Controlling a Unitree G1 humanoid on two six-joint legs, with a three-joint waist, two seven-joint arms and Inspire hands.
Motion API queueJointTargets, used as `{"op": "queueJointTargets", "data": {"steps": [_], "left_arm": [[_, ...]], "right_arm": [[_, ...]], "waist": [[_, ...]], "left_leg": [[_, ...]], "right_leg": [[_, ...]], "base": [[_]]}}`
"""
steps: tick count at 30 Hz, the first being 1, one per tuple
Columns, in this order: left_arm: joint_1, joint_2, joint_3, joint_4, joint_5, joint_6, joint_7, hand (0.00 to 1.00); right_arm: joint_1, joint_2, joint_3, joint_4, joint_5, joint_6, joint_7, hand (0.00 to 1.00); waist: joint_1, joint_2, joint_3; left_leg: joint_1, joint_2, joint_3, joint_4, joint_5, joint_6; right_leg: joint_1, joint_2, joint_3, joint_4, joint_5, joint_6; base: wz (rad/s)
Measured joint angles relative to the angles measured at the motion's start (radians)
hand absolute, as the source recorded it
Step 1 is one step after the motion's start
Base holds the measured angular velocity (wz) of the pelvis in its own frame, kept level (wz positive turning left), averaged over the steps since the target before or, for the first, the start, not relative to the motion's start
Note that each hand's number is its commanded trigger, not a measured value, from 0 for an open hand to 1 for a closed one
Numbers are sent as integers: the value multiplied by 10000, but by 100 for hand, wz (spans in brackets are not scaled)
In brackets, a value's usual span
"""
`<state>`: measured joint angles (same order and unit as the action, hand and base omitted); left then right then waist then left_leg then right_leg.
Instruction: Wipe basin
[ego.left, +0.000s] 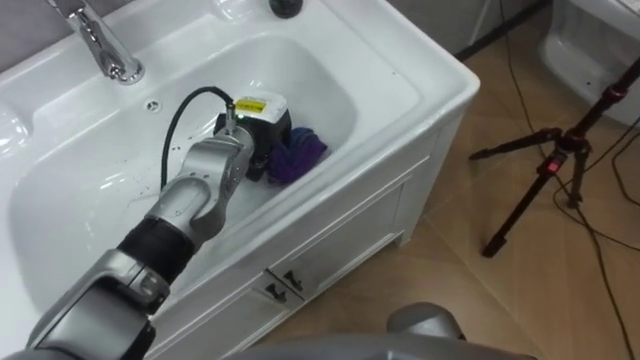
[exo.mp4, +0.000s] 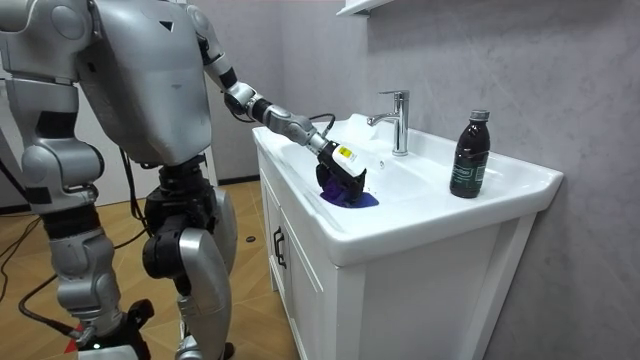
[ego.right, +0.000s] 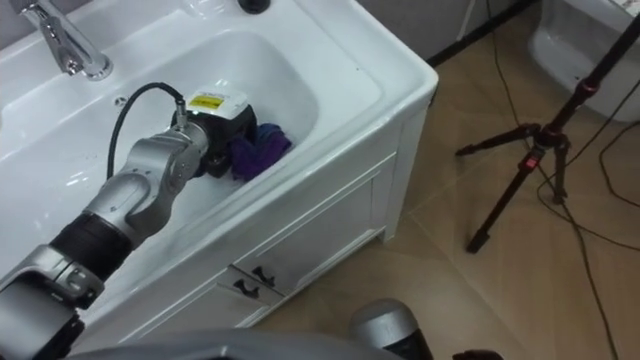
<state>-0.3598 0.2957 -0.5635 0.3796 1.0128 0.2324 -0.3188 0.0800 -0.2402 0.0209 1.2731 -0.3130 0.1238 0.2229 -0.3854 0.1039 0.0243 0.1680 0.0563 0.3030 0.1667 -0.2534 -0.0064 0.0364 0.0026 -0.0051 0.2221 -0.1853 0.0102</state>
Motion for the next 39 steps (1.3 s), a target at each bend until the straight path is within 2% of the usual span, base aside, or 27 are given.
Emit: {"op": "queueJointTargets", "data": {"steps": [5, 10, 15, 21, 25, 27, 28, 31, 35, 37, 39], "left_arm": [[-160, -75, -1, -11, 26, -26, 5, 100], [-386, -78, 70, -106, 24, -233, 56, 100], [-410, -68, 345, -480, 5, -440, 159, 100], [-410, -82, 405, 396, -165, -542, 320, 100], [-411, -249, 772, 1164, -819, -580, 458, 100], [-405, -418, 950, 1742, -1063, -594, 639, 100], [-342, -598, 1213, 2101, -1064, -591, 765, 100], [23, -817, 1914, 2453, -1062, -565, 963, 100], [564, -843, 2482, 2620, -1064, -664, 1283, 100], [875, -827, 2771, 2725, -1059, -677, 1469, 100], [986, -821, 2927, 2811, -1061, -684, 1603, 100]], "right_arm": [[18, 1, 2, 32, -46, 0, -14, 0], [119, 2, -42, 127, 103, 14, -38, 0], [399, 0, -31, 70, 385, 7, 29, 0], [395, 24, -32, -63, 420, 78, 100, 0], [418, 23, -22, -200, 526, 89, 78, 0], [427, 26, -22, -259, 588, 97, 47, 0], [440, 37, -27, -258, 575, 106, 6, 0], [446, 58, -55, -325, 560, 195, -16, 0], [445, 69, -135, -338, 521, 388, -70, 0], [498, 77, -334, -354, 433, 475, -160, 0], [506, 81, -455, -424, 327, 487, -235, 0]], "waist": [[-35, -30, 23], [2, -79, 57], [134, -84, 52], [137, -143, 71], [213, -233, 35], [270, -285, 43], [329, -327, -5], [377, -484, -49], [646, -547, -91], [745, -557, -145], [845, -572, -155]], "left_leg": [[10, 1, 9, 17, 0, 0], [6, -6, 28, 36, -1, -1], [1, 9, 229, 35, -1, -3], [18, 42, 209, 40, -2, -3], [64, 30, 125, 38, -2, -3], [181, 20, 58, 17, -2, -3], [233, 18, 55, 18, -2, -3], [367, 20, 47, 15, -2, -4], [354, 25, 49, 37, -2, -4], [358, 29, 52, 53, -2, -4], [354, 31, 54, 61, -2, -4]], "right_leg": [[-6, 6, 6, 29, 0, -1], [-42, 28, 7, -8, 18, -29], [-155, 95, 108, -1, 33, -56], [-171, 161, 219, 153, 42, -73], [-119, 153, 213, 153, 42, -74], [-6, 151, 204, 150, 39, -76], [36, 151, 203, 165, 29, -86], [183, 156, 177, 146, 11, -110], [138, 165, 185, 147, 10, -114], [154, 160, 161, 161, 6, -117], [153, 146, 126, 196, 5, -117]], "base": [[0], [0], [-9], [-10], [0], [0], [0], [4], [0], [7], [6]]}}
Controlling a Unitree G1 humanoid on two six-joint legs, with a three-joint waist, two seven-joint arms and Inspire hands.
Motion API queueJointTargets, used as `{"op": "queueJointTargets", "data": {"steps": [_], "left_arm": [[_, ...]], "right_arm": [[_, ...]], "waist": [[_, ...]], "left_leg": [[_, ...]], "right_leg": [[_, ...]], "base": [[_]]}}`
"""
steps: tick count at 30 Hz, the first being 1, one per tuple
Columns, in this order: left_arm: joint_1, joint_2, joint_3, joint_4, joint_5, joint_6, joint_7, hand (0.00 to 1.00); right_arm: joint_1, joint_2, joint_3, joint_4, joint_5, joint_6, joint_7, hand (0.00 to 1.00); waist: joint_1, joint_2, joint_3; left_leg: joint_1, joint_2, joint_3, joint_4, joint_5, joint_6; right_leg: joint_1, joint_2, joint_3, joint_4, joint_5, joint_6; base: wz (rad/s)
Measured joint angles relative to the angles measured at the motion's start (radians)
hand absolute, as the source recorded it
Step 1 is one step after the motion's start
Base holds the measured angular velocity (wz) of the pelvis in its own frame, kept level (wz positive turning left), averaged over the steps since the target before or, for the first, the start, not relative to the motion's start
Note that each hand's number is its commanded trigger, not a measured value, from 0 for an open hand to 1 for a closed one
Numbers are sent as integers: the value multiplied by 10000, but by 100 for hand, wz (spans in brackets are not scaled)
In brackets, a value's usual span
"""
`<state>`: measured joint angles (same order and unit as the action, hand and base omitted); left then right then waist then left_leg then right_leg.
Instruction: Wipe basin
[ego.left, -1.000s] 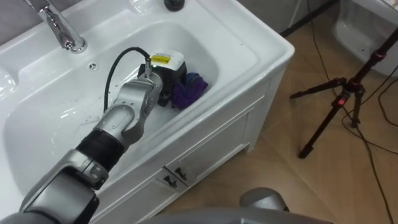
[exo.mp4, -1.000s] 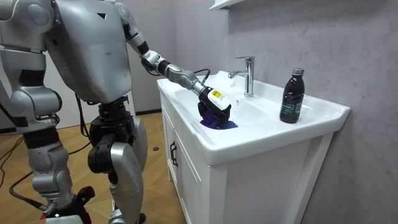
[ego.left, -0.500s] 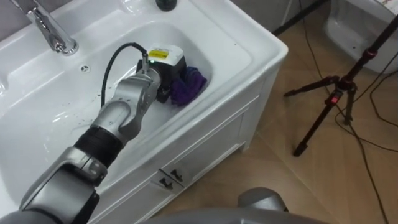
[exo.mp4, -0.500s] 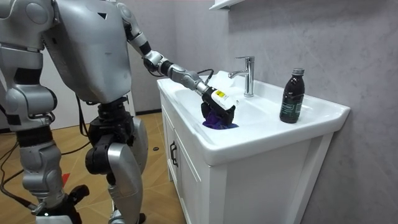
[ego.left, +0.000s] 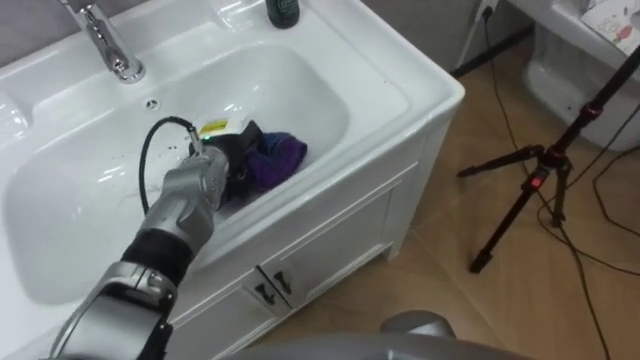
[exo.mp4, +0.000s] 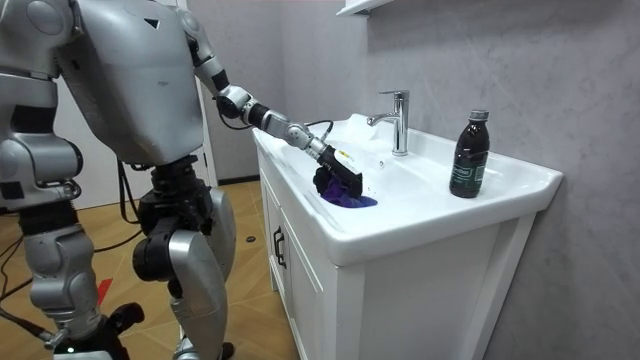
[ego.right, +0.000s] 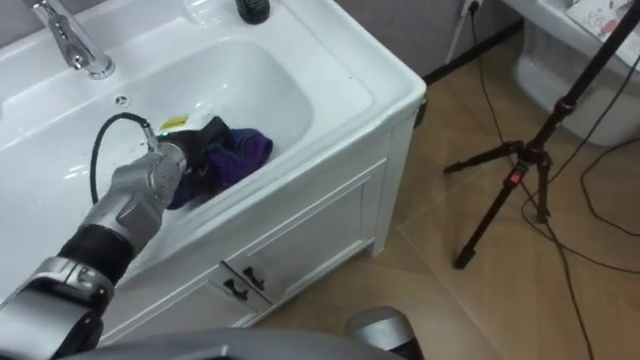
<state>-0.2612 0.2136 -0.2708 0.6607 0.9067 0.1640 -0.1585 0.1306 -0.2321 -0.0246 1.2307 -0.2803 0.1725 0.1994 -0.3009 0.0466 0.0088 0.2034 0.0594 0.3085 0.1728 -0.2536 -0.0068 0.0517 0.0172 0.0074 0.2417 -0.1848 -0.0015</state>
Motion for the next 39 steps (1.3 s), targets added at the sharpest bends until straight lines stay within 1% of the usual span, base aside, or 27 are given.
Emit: {"op": "queueJointTargets", "data": {"steps": [2, 5, 6, 8, 10, 13, 15, 18, 19, 20, 21, 22, 23, 25, 28, 32, 34, 35, 36, 37, 39], "left_arm": [[109, -1, 151, 65, 48, -41, 100, 100], [298, -8, 433, 90, 325, -85, 168, 100], [349, -30, 549, 98, 479, -87, 168, 100], [353, -54, 718, 185, 513, -87, 167, 100], [419, -48, 770, 268, 724, -42, 167, 100], [541, -48, 1095, 286, 1040, -30, 195, 100], [626, -1, 1122, 287, 1209, 15, 299, 100], [751, 67, 1234, 288, 1737, 182, 433, 100], [801, 124, 1234, 293, 2028, 312, 432, 100], [855, 167, 1234, 296, 2288, 508, 430, 100], [879, 178, 1234, 295, 2448, 617, 428, 100], [931, 212, 1237, 293, 2722, 825, 426, 100], [965, 244, 1233, 293, 2809, 907, 421, 100], [1075, 384, 1230, 297, 2849, 1170, 254, 100], [1145, 558, 1217, 285, 2849, 1211, -9, 100], [1164, 664, 1216, 221, 2855, 1378, -408, 100], [1041, 748, 1217, 162, 2855, 1433, -869, 100], [1013, 759, 1216, 163, 2855, 1433, -975, 100], [967, 791, 1216, 165, 2855, 1434, -1191, 100], [944, 837, 1217, 147, 2855, 1435, -1418, 100], [950, 951, 1217, 38, 2855, 1439, -1752, 100]], "right_arm": [[7, 1, -99, -212, -79, 10, -22, 0], [-32, 0, -411, -333, -456, 11, 6, 0], [-22, 10, -510, -384, -534, 47, -3, 0], [32, 75, -741, -413, -611, 180, -9, 0], [160, 173, -783, -411, -677, 418, -25, 0], [242, 408, -784, -390, -884, 608, -94, 0], [262, 444, -784, -350, -883, 670, -93, 0], [243, 437, -898, -390, -1039, 788, -129, 0], [241, 424, -903, -439, -1246, 825, -142, 0], [251, 411, -907, -487, -1283, 877, -149, 0], [260, 411, -914, -517, -1319, 915, -149, 0], [256, 411, -961, -525, -1442, 927, -137, 0], [250, 408, -965, -530, -1481, 938, -138, 0], [186, 370, -984, -576, -1602, 1087, -143, 0], [62, 364, -1087, -586, -1598, 1106, -165, 0], [-76, 333, -1197, -611, -1592, 1108, -459, 0], [-153, 255, -1200, -691, -1538, 1097, -579, 0], [-160, 229, -1200, -690, -1528, 1082, -582, 0], [-202, 200, -1200, -673, -1513, 1081, -585, 0], [-219, 187, -1199, -648, -1416, 1080, -587, 0], [-218, 167, -1193, -590, -1127, 1045, -581, 0]], "waist": [[100, -46, -31], [158, -86, -52], [241, -89, -54], [311, -88, -53], [444, -76, -56], [584, -83, -58], [613, -80, -60], [701, -93, -83], [747, -79, -102], [811, -67, -109], [847, -61, -113], [895, -47, -120], [908, -25, -134], [895, 82, -195], [864, 205, -196], [872, 382, -184], [875, 554, -184], [873, 606, -189], [874, 677, -177], [880, 723, -180], [888, 740, -177]], "left_leg": [[39, 6, -1, -18, 1, -1], [170, 6, 15, -40, 1, -1], [194, 3, 27, -46, 0, -2], [195, 10, -17, -48, 0, -2], [291, 15, -66, -53, 1, -4], [337, 18, -76, -77, 9, -17], [347, 12, -82, -83, 9, -17], [348, 17, -87, -98, 9, -17], [357, 20, -78, -85, 9, -17], [365, 23, -76, -73, 9, -17], [367, 24, -74, -72, 10, -17], [366, 28, -73, -71, 11, -20], [363, 31, -73, -71, 11, -20], [357, 31, -92, -67, 11, -20], [350, 30, -100, -64, 11, -20], [320, 38, -98, -50, 11, -20], [232, 36, -108, -4, 11, -20], [202, 36, -118, 10, 11, -20], [152, 35, -140, 70, 11, -20], [124, 34, -166, 115, 12, -20], [125, 37, -254, 145, 14, -23]], "right_leg": [[13, -5, -56, 33, -8, -9], [40, 6, -41, 84, -46, -30], [38, 7, -22, 127, -71, -40], [132, 1, -90, 93, -69, -43], [230, 8, -100, -8, -63, -45], [330, 17, -94, -23, -69, -55], [361, 16, -99, -30, -73, -55], [383, 29, -110, -26, -72, -57], [386, 32, -104, -29, -70, -60], [390, 32, -104, -30, -68, -63], [388, 32, -104, -29, -68, -63], [381, 34, -104, -25, -68, -64], [377, 36, -104, -25, -68, -65], [385, 27, -106, -31, -68, -64], [398, 20, -140, -33, -69, -65], [391, 13, -197, -44, -72, -69], [319, -20, -256, -32, -75, -75], [306, -28, -275, -32, -76, -76], [298, -54, -338, -32, -77, -78], [302, -72, -389, -23, -87, -89], [348, -80, -435, -23, -111, -115]], "base": [[4], [-3], [0], [7], [4], [-5], [4], [0], [-4], [-4], [0], [0], [0], [0], [3], [2], [0], [8], [10], [9], [8]]}}
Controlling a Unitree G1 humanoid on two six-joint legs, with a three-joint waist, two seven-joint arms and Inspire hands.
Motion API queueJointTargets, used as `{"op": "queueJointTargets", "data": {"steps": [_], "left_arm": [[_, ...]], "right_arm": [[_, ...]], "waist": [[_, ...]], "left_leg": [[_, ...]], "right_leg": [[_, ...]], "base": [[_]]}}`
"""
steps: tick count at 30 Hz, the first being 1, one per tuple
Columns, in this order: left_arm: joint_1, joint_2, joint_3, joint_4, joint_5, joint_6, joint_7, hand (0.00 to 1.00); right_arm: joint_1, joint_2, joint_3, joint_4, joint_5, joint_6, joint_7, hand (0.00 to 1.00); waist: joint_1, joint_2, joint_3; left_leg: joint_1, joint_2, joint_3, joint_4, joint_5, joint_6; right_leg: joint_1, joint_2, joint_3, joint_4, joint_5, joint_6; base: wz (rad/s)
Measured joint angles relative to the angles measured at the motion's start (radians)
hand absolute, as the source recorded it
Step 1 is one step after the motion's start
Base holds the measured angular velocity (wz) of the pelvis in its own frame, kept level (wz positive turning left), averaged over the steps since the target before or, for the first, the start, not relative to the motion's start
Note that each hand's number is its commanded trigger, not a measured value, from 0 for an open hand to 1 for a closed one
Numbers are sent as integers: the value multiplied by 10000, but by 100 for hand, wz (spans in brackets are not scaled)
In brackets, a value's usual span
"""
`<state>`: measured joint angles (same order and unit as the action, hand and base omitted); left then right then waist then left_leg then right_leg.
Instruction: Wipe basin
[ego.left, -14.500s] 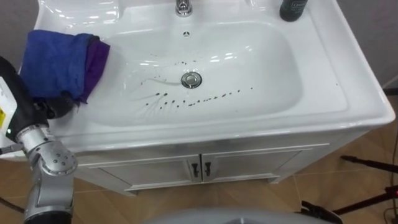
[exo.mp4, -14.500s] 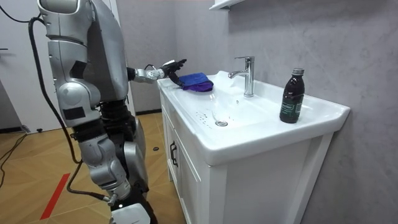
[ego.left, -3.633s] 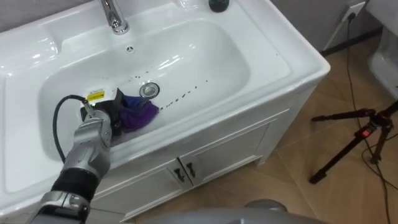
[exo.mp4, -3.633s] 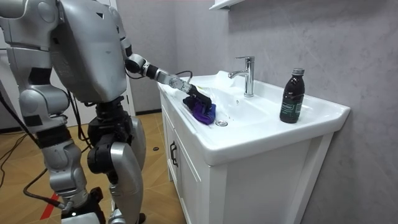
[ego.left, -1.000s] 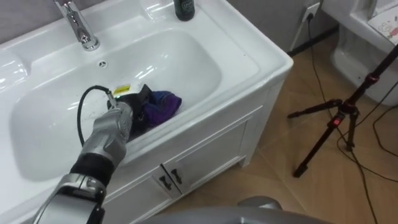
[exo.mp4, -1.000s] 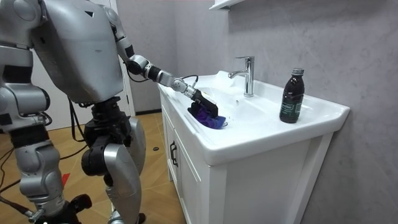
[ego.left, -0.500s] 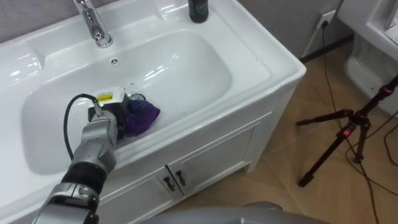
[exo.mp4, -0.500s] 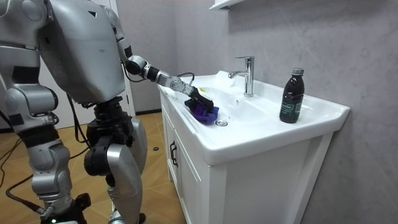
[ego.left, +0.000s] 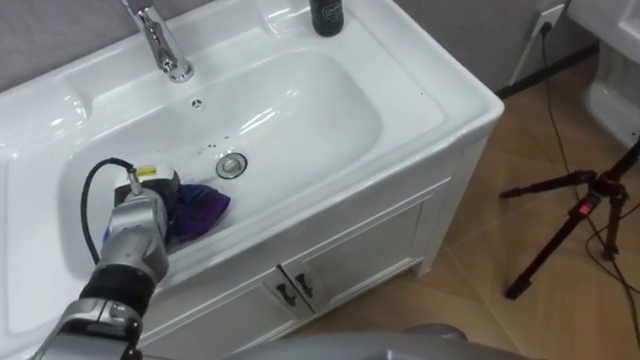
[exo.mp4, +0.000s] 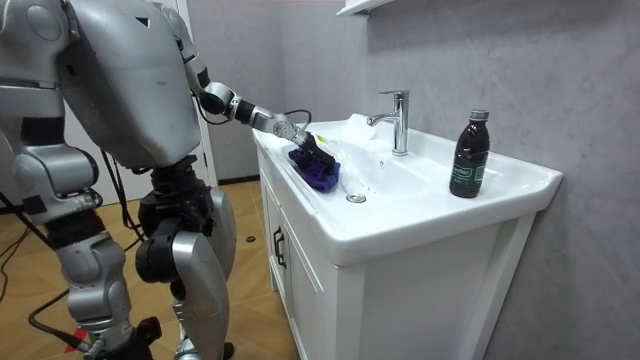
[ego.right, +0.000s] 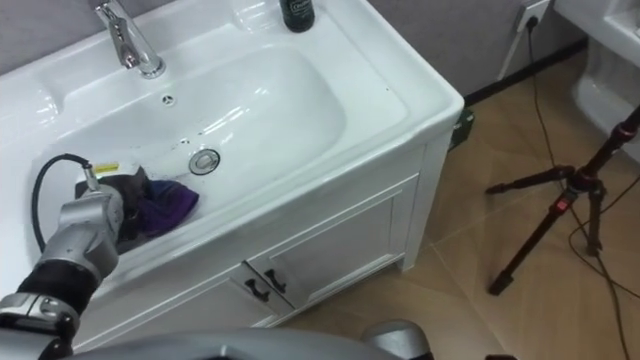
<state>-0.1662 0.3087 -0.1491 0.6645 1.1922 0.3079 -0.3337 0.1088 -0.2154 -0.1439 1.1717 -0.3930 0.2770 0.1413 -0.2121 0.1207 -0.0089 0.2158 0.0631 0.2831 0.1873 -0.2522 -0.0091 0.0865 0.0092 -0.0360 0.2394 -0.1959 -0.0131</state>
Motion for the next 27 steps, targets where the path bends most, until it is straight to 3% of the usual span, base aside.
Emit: {"op": "queueJointTargets", "data": {"steps": [3, 9, 13, 21, 27], "left_arm": [[107, 294, 10, -488, 1, 1, -589, 100], [500, 838, 86, -1585, 24, 2, -1388, 100], [506, 852, 131, -1829, 303, -5, -1642, 100], [550, 924, 330, -2248, 401, -5, -1977, 100], [515, 973, 333, -2258, 400, -6, -1895, 100]], "right_arm": [[-50, -36, -2, 25, 141, -55, 1, 0], [-88, -237, -97, -9, 256, -278, 33, 0], [-93, -226, -82, -71, 261, -435, 34, 0], [-111, -234, -87, -76, 320, -501, 30, 0], [-148, -243, -79, -78, 478, -800, -65, 0]], "waist": [[40, 10, 35], [250, 5, 92], [536, 8, 101], [745, 8, 98], [787, 15, 87]], "left_leg": [[-39, 6, -219, -24, 9, -15], [-151, 3, -255, 4, 10, -16], [-159, 1, -323, 50, 10, -16], [-295, 41, -519, 188, 9, -16], [-390, 121, -772, 202, 10, -20]], "right_leg": [[-13, -5, -55, -17, -10, -17], [-50, -51, -188, -36, -36, -13], [-45, -43, -302, -18, -67, -19], [-48, -80, -545, -2, -159, -87], [-66, -61, -770, 0, -228, -184]], "base": [[6], [4], [0], [5], [7]]}}
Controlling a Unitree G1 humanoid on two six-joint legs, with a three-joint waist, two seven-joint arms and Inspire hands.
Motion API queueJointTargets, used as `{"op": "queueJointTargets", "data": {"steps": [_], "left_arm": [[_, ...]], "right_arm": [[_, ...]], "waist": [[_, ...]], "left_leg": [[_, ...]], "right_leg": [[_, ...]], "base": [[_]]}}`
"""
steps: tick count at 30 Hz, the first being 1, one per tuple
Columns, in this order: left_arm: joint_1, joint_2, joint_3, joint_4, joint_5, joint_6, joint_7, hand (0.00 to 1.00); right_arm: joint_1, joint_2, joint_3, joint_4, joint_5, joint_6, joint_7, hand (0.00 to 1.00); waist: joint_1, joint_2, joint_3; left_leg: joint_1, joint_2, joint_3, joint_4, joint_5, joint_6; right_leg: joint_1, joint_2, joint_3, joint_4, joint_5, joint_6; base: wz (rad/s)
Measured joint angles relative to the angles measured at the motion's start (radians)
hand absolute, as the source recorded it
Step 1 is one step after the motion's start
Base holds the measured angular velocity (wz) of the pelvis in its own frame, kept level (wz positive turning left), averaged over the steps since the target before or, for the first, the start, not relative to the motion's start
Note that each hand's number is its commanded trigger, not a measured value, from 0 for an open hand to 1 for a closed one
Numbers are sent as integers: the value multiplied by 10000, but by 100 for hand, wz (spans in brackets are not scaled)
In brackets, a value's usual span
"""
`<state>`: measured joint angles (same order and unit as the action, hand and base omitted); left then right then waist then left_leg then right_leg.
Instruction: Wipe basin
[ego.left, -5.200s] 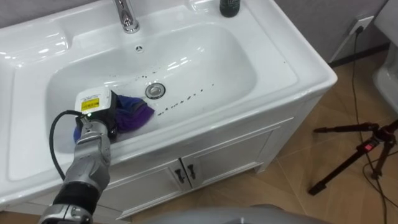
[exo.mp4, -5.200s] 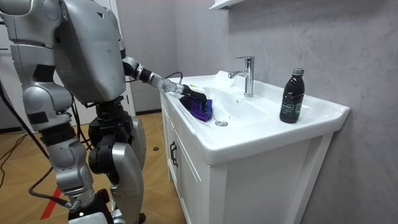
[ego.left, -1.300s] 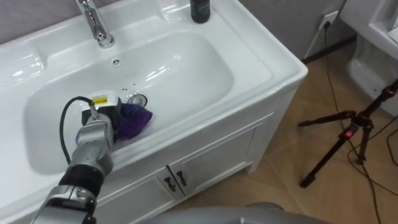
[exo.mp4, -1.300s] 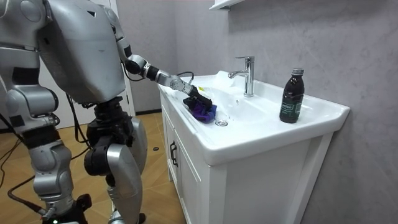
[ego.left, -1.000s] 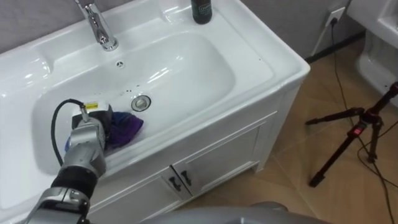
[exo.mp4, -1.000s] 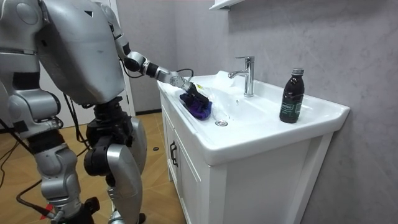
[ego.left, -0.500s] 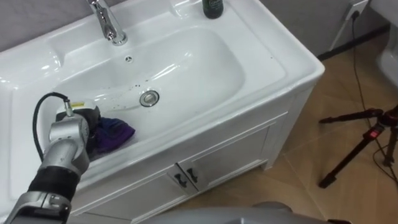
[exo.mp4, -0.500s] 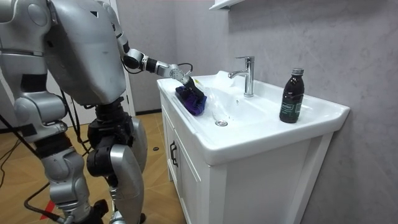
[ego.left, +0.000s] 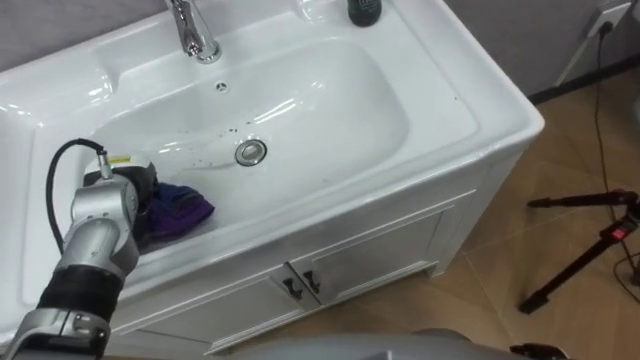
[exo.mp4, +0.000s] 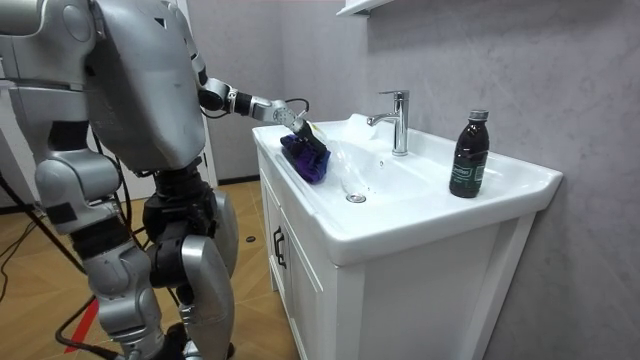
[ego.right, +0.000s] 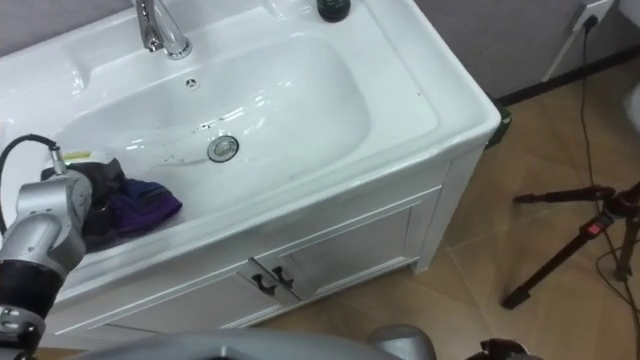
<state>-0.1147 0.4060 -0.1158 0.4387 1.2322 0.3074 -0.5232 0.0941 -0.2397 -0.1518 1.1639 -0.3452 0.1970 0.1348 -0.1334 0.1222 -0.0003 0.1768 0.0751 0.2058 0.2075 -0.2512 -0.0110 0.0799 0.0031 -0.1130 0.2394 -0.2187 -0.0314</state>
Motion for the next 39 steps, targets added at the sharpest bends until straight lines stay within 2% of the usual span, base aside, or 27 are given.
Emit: {"op": "queueJointTargets", "data": {"steps": [11, 15, 18, 20, 23, 25, 26, 29, 33, 39], "left_arm": [[4, -3, 255, 9, -17, -79, 427, 100], [0, -6, 256, 168, -77, -93, 1123, 100], [-166, -6, 373, 589, -711, -133, 1954, 100], [-456, -6, 685, 1197, -1299, -325, 2575, 100], [-806, -6, 943, 1737, -1880, -358, 3081, 100], [-1581, -8, 1094, 2658, -2505, -371, 3599, 100], [-1763, -7, 1175, 2887, -2577, -371, 3680, 100], [-2903, -1, 1541, 4296, -3034, -330, 4431, 100], [-3905, 3, 1539, 5592, -3719, -261, 5192, 100], [-4213, 3, 1528, 6213, -3786, -290, 6183, 100]], "right_arm": [[174, -51, 11, -10, 182, -343, -219, 0], [420, -48, 119, 27, 670, -447, -445, 0], [642, -45, 131, 93, 1431, -449, -647, 0], [636, -42, 134, 329, 1720, -460, -692, 0], [648, -29, 297, 355, 1757, -437, -740, 0], [670, 4, 520, 353, 1803, -401, -812, 0], [694, 25, 521, 349, 1803, -361, -811, 0], [680, 59, 530, 350, 1801, -229, -838, 0], [693, 54, 587, 354, 1961, -223, -1029, 0], [763, 53, 1288, 347, 2272, -348, -1109, 0]], "waist": [[22, -41, -3], [-1, -218, 9], [4, -411, 9], [21, -558, 8], [7, -645, -19], [26, -710, 15], [33, -700, 8], [-1, -853, 40], [-25, -872, 54], [-279, -955, 104]], "left_leg": [[-134, 30, -137, -22, 43, -72], [-119, 27, -185, -30, 46, -76], [-107, 18, -138, -53, 50, -83], [-82, 18, 69, -63, 72, -121], [-260, 22, 133, 3, 72, -122], [-503, 10, 133, -5, 107, -182], [-544, 10, 135, -9, 110, -188], [-1040, 18, 249, 202, 117, -200], [-1421, 82, 554, 340, 118, -200], [-1682, 105, 695, 334, 121, -205]], "right_leg": [[-129, 28, -165, 39, -13, -26], [-120, 8, -192, 69, -12, -30], [-136, -12, -232, 138, -15, -36], [-212, 19, -74, 137, -13, -44], [-544, 29, 6, 220, 31, -60], [-897, 28, 64, 402, 71, -60], [-974, 31, 96, 458, 73, -65], [-1448, 30, 264, 721, 122, -91], [-1873, 88, 329, 720, 312, -127], [-2235, 114, 612, 721, 412, -115]], "base": [[2], [1], [5], [-6], [-10], [0], [-11], [-12], [-11], [-12]]}}
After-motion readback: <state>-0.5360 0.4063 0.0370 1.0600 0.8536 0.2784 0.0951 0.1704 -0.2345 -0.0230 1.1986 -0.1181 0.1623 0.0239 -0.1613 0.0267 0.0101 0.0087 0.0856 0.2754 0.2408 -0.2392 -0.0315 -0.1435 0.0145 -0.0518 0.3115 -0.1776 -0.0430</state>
